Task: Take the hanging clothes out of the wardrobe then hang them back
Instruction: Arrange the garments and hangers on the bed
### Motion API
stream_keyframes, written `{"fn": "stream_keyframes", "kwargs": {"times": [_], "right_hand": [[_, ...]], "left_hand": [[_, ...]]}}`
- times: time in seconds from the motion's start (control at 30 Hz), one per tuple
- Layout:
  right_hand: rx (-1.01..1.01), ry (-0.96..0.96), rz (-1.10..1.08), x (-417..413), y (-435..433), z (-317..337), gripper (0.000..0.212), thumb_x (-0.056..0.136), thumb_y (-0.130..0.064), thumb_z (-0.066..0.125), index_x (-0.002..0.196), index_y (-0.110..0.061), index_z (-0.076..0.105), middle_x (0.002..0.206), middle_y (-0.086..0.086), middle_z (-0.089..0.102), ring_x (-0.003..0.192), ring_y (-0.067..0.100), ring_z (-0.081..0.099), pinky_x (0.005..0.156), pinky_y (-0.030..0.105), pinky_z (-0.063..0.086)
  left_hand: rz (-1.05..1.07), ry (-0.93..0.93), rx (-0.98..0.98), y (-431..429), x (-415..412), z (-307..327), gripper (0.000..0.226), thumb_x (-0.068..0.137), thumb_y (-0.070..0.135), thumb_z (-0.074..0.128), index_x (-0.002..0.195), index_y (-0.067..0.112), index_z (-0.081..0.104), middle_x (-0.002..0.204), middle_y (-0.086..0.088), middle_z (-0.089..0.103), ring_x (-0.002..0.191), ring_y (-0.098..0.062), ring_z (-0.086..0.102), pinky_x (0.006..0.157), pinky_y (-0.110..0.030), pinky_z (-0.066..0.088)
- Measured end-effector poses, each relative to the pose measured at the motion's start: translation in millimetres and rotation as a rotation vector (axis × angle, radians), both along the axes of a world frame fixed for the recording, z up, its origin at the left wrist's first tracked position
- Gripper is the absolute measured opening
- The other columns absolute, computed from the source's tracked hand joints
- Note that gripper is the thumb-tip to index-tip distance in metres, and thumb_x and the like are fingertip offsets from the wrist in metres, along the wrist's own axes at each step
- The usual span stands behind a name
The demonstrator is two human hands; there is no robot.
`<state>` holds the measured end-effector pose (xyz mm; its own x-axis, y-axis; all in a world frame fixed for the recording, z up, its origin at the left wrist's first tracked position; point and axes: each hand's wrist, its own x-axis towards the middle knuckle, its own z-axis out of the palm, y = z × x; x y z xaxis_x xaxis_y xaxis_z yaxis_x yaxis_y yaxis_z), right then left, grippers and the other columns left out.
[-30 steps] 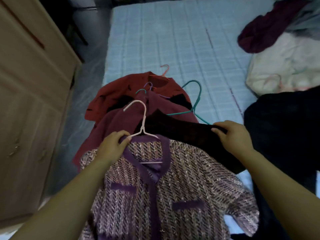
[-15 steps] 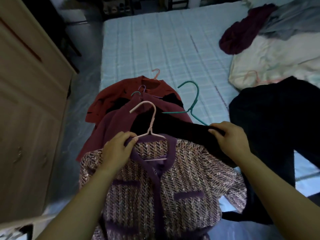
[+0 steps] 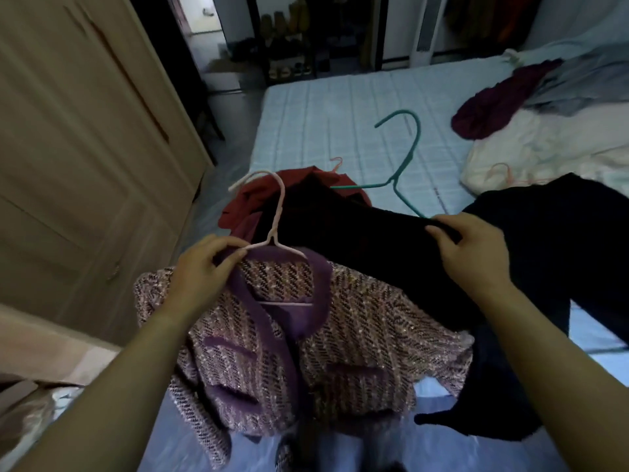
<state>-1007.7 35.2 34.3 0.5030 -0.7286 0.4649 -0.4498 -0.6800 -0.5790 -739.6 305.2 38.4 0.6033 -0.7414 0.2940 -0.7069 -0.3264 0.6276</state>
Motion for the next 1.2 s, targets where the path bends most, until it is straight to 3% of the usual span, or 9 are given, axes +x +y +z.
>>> {"fn": "stream_keyframes", "kwargs": {"times": [0.17,0.33,0.43,0.53,0.7,0.8,0.9,1.07,1.2], "right_hand": [[-0.107,-0.049,-0.081,-13,15,34,0.014,0.083,-0.015,0.069,0.094,-0.008,0.073,0.086,0.009,0.070,0.081,0.026,0.065,0.077,0.031,0.048],[-0.220,-0.015,-0.215,-17,26,74,0.019,0.084,-0.019,0.065,0.097,-0.007,0.072,0.091,0.011,0.070,0.086,0.027,0.064,0.078,0.014,0.036],[-0.269,0.033,-0.288,-12,28,95,0.022,0.085,-0.021,0.061,0.098,-0.007,0.072,0.093,0.014,0.070,0.088,0.030,0.064,0.077,0.019,0.037],[-0.303,0.065,-0.270,11,28,100,0.020,0.085,-0.020,0.062,0.097,-0.007,0.072,0.089,0.014,0.069,0.085,0.031,0.063,0.075,0.024,0.038],[-0.187,0.145,-0.274,56,18,62,0.020,0.084,-0.022,0.067,0.101,-0.012,0.072,0.096,0.011,0.070,0.089,0.032,0.064,0.076,0.034,0.048],[-0.131,0.180,-0.307,71,-2,40,0.021,0.085,-0.022,0.065,0.103,-0.013,0.072,0.096,0.011,0.069,0.090,0.032,0.062,0.073,0.037,0.050],[-0.108,0.228,-0.309,86,-40,29,0.021,0.087,-0.023,0.062,0.103,-0.013,0.071,0.098,0.012,0.068,0.092,0.033,0.061,0.072,0.036,0.046],[-0.042,0.208,-0.180,116,-120,4,0.022,0.088,-0.024,0.063,0.104,-0.012,0.071,0.100,0.011,0.068,0.094,0.030,0.061,0.075,0.033,0.046],[0.127,0.255,-0.097,121,-186,-58,0.025,0.086,-0.025,0.065,0.106,-0.011,0.071,0.106,0.010,0.069,0.100,0.029,0.062,0.083,0.033,0.046]], "left_hand": [[-0.103,-0.062,-0.033,-26,35,23,0.015,0.089,0.019,0.063,0.092,0.034,0.064,0.089,0.005,0.060,0.090,-0.018,0.057,0.080,-0.037,0.045],[-0.198,0.000,-0.034,-43,77,22,0.013,0.091,0.019,0.060,0.091,0.032,0.063,0.094,0.004,0.061,0.092,-0.012,0.055,0.081,-0.027,0.041],[-0.251,0.077,-0.048,-41,99,12,0.027,0.090,0.014,0.060,0.085,0.040,0.060,0.091,0.016,0.059,0.090,-0.004,0.053,0.076,-0.014,0.038],[-0.272,0.099,-0.022,-44,116,-5,0.021,0.090,0.014,0.061,0.087,0.034,0.062,0.092,0.006,0.061,0.092,-0.009,0.054,0.079,-0.024,0.039],[-0.294,0.040,0.099,-54,134,-46,0.023,0.090,0.015,0.061,0.091,0.037,0.058,0.091,0.000,0.058,0.092,-0.023,0.057,0.078,-0.033,0.040],[-0.269,0.084,0.138,-51,137,-73,0.030,0.091,0.015,0.059,0.088,0.044,0.054,0.085,0.010,0.052,0.090,-0.021,0.056,0.076,-0.034,0.040],[-0.226,0.101,0.161,-58,144,-93,0.031,0.093,0.020,0.057,0.088,0.050,0.053,0.091,0.006,0.055,0.092,-0.020,0.056,0.081,-0.041,0.046],[-0.087,0.055,0.217,-98,140,-104,0.011,0.092,0.021,0.058,0.100,0.026,0.062,0.088,0.004,0.052,0.089,-0.025,0.058,0.080,-0.045,0.047],[-0.021,0.047,0.290,-127,126,-119,0.008,0.094,0.029,0.055,0.098,0.036,0.055,0.089,0.007,0.056,0.087,-0.020,0.058,0.075,-0.048,0.048]]}}
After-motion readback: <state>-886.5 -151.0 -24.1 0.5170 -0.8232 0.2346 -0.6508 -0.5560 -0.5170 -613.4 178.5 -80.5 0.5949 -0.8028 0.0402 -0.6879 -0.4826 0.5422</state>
